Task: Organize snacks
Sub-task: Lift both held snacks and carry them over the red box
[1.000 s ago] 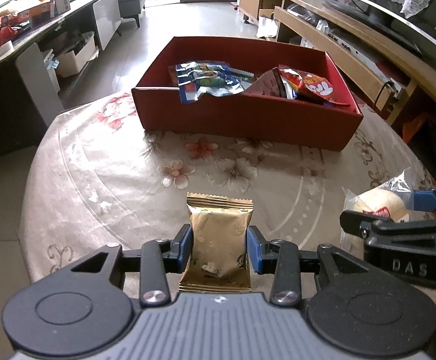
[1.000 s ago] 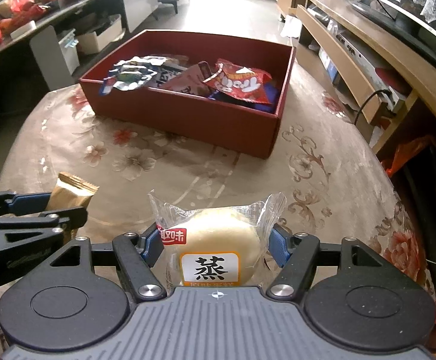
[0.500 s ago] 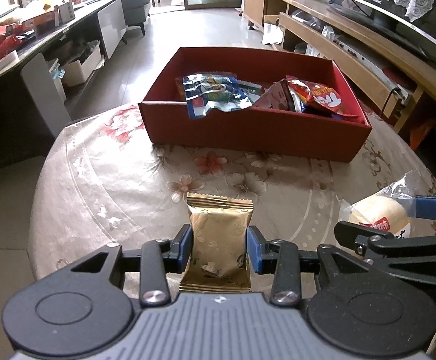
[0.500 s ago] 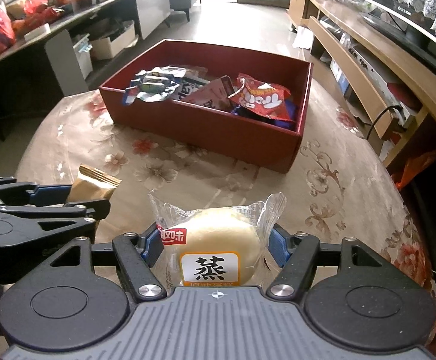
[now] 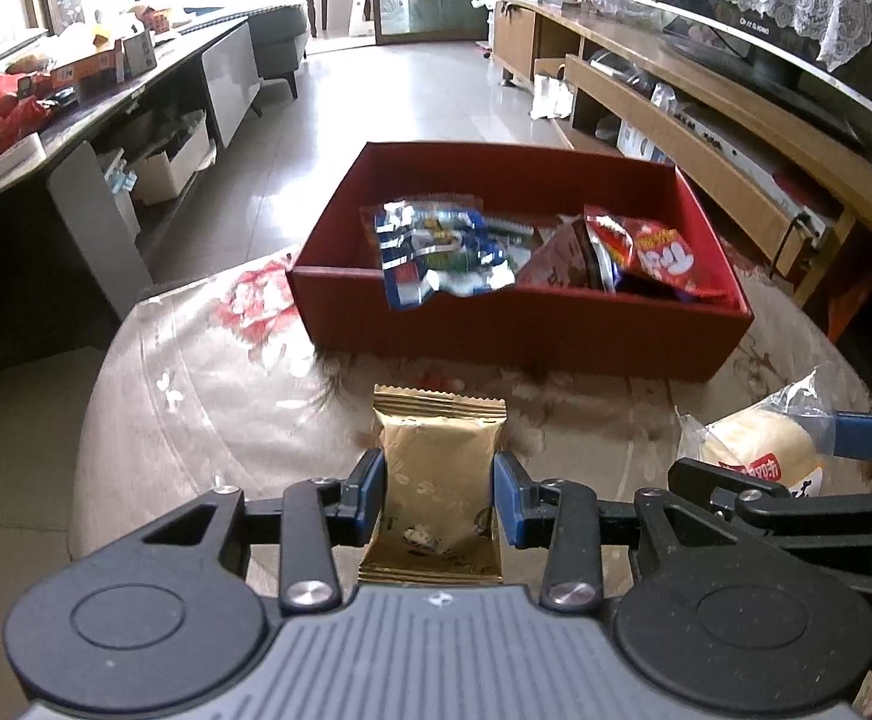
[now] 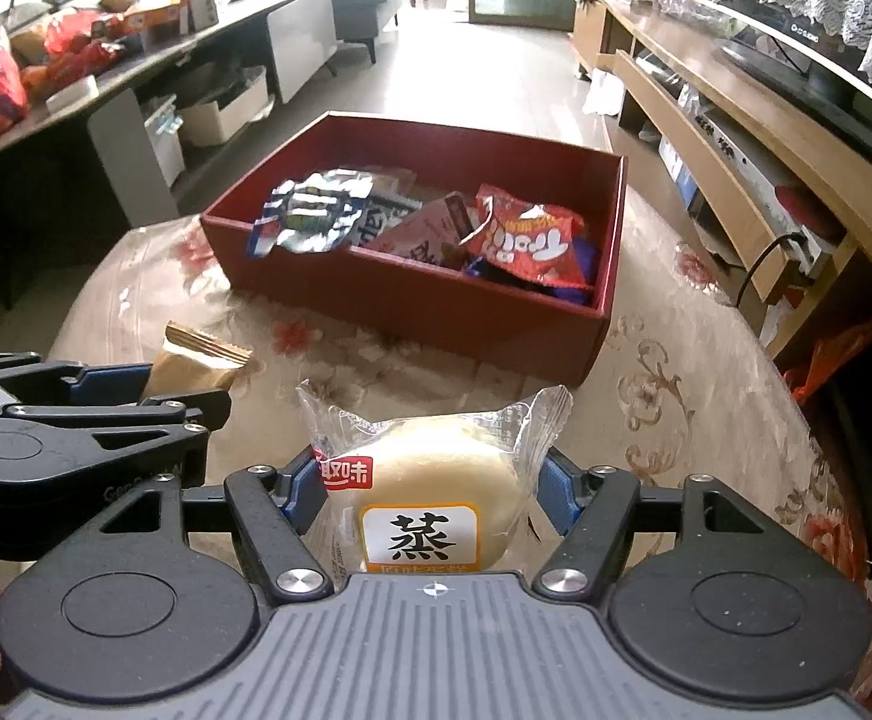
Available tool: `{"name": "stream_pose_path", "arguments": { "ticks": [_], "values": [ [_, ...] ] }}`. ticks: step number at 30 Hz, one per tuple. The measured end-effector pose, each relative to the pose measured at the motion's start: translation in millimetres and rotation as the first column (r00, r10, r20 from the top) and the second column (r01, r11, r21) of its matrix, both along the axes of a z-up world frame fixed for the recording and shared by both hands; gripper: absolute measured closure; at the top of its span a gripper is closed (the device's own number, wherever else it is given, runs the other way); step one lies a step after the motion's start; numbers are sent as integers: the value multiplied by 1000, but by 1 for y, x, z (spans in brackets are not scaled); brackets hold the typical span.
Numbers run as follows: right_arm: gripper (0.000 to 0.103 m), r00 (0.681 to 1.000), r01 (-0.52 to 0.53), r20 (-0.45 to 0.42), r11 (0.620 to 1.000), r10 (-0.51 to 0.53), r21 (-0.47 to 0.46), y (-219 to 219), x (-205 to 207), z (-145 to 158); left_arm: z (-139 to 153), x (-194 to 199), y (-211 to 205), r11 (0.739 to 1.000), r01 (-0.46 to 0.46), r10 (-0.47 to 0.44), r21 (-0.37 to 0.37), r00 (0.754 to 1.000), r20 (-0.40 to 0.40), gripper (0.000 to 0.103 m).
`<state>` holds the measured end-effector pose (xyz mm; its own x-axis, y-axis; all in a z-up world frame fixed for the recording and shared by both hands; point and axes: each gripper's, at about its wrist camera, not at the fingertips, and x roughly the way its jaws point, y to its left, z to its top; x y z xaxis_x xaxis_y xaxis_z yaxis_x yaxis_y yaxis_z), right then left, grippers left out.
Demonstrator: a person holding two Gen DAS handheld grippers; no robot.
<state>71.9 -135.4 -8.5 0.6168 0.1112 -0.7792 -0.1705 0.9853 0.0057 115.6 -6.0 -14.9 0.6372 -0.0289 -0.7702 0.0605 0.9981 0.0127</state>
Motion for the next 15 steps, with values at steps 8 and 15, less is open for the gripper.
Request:
{"name": "stream_pose_path", "arguments": {
  "ticks": [8, 15],
  "values": [
    [28, 998, 44, 37, 999, -45, 32, -7, 18, 13, 17, 22, -4, 1000, 2, -2, -24, 999, 35, 63],
    [28, 994, 78, 69, 995, -82, 68, -15, 37, 24, 32, 46, -7, 999, -7, 9, -36, 997, 71, 63]
  ]
}}
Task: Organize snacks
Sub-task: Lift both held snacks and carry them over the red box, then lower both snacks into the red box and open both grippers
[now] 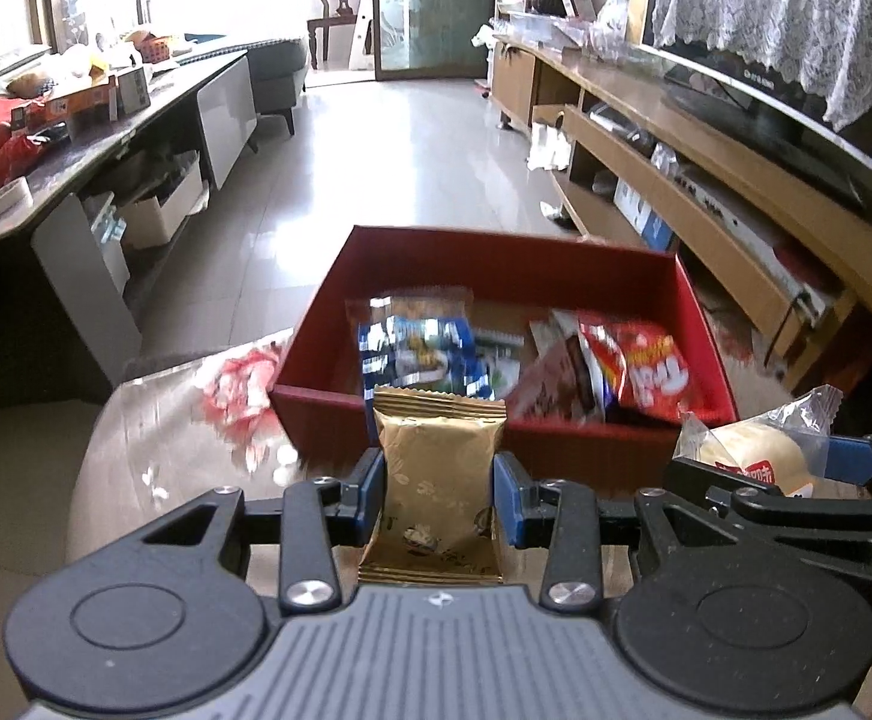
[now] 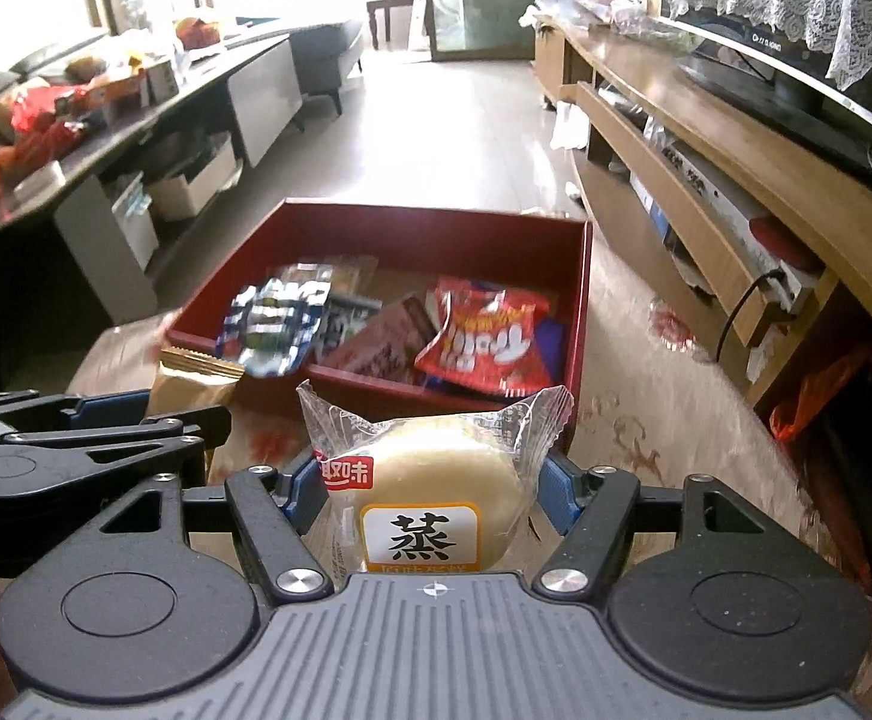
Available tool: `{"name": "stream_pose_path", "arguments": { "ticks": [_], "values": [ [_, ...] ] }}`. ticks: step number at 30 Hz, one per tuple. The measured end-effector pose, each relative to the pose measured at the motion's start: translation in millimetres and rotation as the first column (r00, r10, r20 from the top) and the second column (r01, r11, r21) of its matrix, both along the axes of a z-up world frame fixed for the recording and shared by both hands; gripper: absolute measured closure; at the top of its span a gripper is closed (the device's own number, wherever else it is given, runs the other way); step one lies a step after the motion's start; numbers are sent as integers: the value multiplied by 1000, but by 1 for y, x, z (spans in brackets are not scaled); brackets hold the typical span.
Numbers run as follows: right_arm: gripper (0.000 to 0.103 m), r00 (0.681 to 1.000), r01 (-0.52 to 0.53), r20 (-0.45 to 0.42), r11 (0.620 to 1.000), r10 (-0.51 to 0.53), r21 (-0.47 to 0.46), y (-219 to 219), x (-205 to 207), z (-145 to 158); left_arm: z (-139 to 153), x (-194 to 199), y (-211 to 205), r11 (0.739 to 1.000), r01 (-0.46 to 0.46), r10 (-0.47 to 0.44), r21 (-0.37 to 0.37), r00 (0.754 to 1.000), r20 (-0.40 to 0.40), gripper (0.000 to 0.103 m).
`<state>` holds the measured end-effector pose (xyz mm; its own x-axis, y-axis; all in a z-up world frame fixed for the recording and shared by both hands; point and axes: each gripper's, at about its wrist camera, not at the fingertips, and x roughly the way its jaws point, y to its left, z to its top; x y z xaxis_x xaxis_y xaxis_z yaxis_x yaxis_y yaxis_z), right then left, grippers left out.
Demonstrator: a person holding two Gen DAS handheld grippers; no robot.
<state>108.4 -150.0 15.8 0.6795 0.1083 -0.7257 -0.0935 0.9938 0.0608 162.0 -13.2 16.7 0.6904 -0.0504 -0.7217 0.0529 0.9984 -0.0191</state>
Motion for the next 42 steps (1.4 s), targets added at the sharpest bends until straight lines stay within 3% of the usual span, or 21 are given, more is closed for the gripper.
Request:
{"name": "stream_pose_path", "arguments": {
  "ticks": [15, 26, 42],
  "values": [
    [28, 999, 33, 39, 998, -35, 58, -10, 63, 15, 12, 69, -3, 999, -39, 40, -37, 999, 35, 63],
    [28, 999, 48, 10, 997, -49, 66, -13, 101, -1, -10, 113, -8, 998, -55, 54, -36, 998, -15, 64],
    [26, 998, 57, -13, 998, -57, 23, -5, 125, -23, -36, 136, -7, 998, -63, 61, -16, 995, -75, 64]
  ]
}}
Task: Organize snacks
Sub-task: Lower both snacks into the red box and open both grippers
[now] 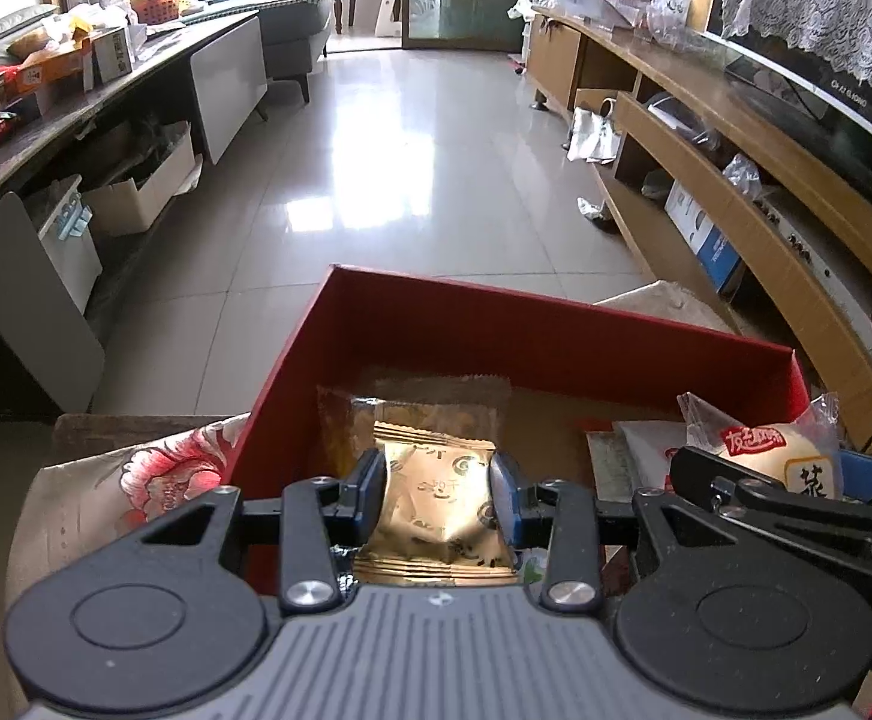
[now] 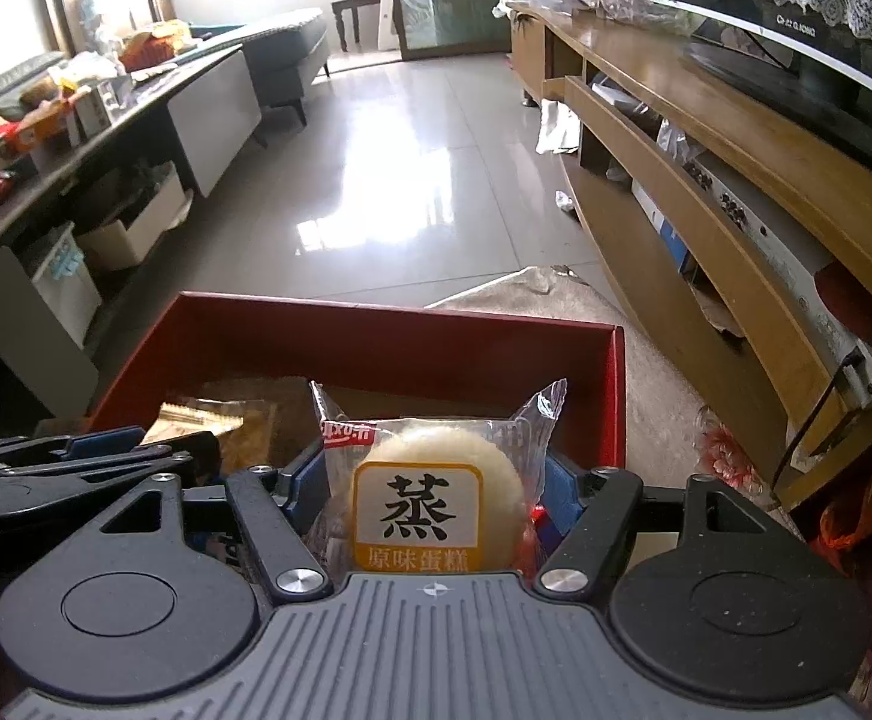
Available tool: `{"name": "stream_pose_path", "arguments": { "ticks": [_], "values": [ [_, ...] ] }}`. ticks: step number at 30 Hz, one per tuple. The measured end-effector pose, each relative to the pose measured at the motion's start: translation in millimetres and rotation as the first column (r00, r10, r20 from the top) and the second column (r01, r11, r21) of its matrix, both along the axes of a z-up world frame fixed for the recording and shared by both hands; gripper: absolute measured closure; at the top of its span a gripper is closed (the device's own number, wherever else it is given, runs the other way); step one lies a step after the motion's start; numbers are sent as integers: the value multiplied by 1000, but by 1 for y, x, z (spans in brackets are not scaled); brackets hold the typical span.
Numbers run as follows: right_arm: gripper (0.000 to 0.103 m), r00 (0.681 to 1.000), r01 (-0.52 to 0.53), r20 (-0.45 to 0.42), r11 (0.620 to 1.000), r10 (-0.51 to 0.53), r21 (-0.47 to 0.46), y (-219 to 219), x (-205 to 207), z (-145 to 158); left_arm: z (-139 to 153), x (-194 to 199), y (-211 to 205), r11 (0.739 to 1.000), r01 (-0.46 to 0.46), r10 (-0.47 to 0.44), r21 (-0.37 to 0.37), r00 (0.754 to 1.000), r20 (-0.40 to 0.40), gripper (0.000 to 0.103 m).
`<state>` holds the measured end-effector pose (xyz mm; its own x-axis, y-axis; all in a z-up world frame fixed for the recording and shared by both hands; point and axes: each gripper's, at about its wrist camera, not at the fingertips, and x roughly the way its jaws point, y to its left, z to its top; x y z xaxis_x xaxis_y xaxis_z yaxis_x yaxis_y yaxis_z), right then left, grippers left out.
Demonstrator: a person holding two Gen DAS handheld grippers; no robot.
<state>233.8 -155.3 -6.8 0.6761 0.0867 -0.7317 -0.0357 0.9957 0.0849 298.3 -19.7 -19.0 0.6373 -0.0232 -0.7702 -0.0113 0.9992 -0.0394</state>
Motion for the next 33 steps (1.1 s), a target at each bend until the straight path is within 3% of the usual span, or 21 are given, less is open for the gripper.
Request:
{"name": "stream_pose_path", "arguments": {
  "ticks": [15, 33],
  "values": [
    [19, 1000, 13, 6, 1000, -13, -16, -2, 2, -1, 1, -4, 4, 1000, -13, 13, 1, 1000, -6, 54],
    [16, 999, 10, 31, 999, -9, -42, -3, -20, 17, 25, -35, 11, 1000, -19, 19, -5, 999, 46, 38]
  ]
}}
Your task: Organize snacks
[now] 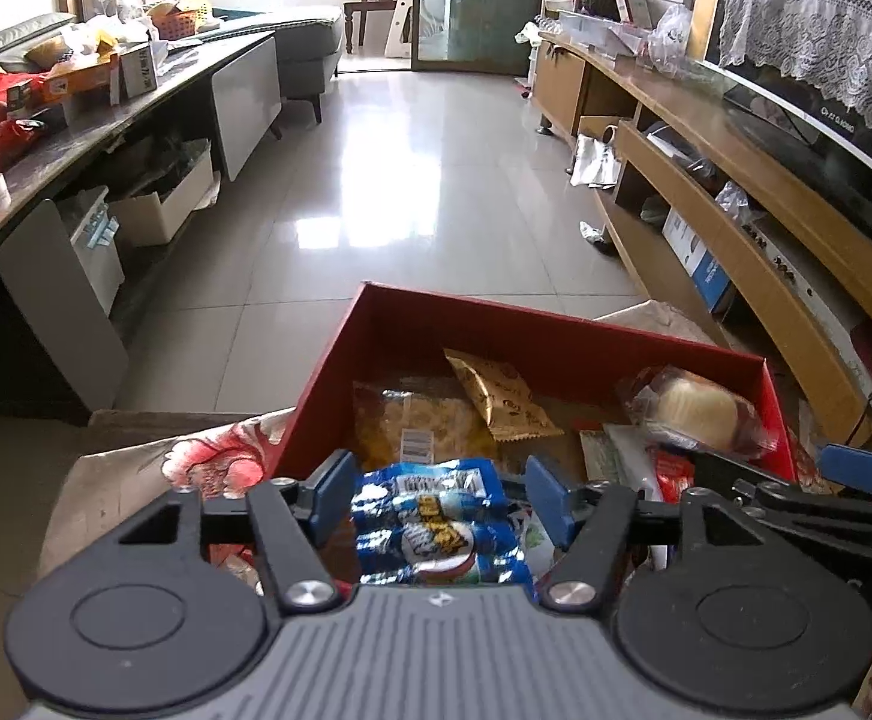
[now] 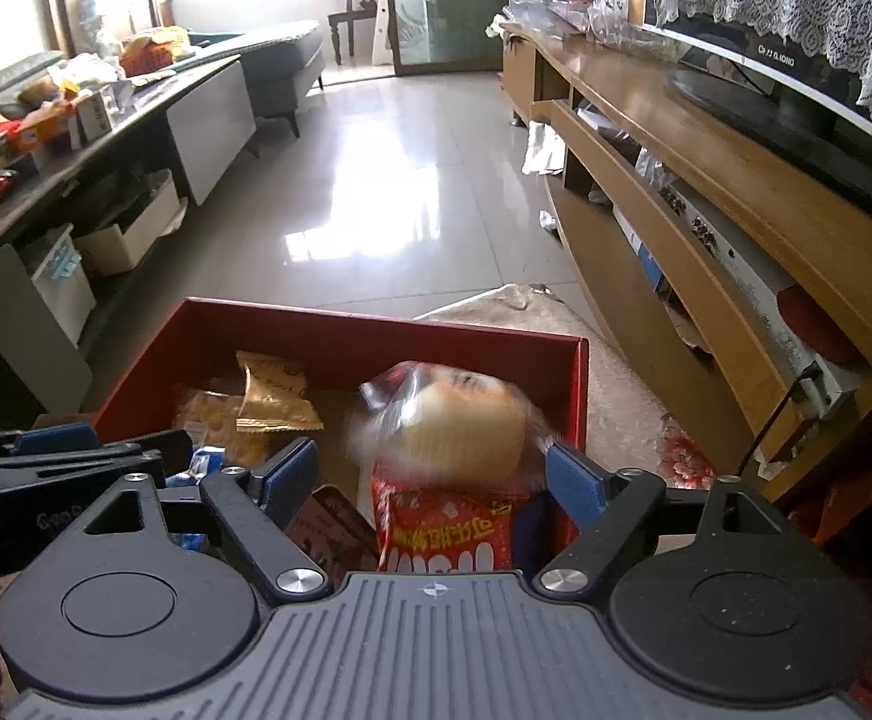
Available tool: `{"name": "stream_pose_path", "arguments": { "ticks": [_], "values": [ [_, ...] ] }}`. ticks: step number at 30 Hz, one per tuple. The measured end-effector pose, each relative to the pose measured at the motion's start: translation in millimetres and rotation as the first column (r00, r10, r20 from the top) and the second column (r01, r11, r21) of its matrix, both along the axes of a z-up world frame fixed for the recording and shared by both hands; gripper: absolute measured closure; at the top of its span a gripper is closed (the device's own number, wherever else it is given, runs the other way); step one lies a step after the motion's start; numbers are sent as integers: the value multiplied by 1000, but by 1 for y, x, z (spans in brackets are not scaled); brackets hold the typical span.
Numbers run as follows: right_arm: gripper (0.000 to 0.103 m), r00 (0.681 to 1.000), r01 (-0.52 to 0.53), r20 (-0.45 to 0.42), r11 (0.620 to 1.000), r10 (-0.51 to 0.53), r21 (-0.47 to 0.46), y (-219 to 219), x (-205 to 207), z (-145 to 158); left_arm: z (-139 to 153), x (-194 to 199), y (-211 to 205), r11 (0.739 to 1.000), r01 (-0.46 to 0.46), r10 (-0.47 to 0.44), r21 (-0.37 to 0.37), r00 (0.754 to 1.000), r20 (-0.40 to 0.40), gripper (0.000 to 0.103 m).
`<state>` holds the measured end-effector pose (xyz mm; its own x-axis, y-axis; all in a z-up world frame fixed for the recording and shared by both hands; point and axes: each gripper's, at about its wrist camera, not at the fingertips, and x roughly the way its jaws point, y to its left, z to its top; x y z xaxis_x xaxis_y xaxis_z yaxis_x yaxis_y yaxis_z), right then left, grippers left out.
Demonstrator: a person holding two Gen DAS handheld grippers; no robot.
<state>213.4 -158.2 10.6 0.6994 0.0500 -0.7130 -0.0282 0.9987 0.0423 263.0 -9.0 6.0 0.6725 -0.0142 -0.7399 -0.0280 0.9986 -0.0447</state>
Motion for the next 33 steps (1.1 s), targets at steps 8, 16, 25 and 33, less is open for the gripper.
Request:
{"name": "stream_pose_path", "arguments": {
  "ticks": [8, 16, 25, 33],
  "values": [
    [15, 1000, -1, -1, 1000, 1, -6, 1, -8, 4, -2, -13, 7, 1000, -20, 20, -9, 1000, -12, 38],
    [15, 1000, 12, -18, 1000, -12, -13, -1, -24, 2, -1, -34, 5, 1000, -6, 6, -8, 1000, -16, 32],
    [15, 999, 23, -42, 999, -24, -32, -6, -54, -4, -9, -67, 11, 1000, 3, -3, 3, 999, -41, 24],
    [15, 999, 21, -45, 1000, -22, -22, -6, -94, -6, -20, -107, 17, 1000, 5, -6, -18, 998, -68, 20]
  ]
}}
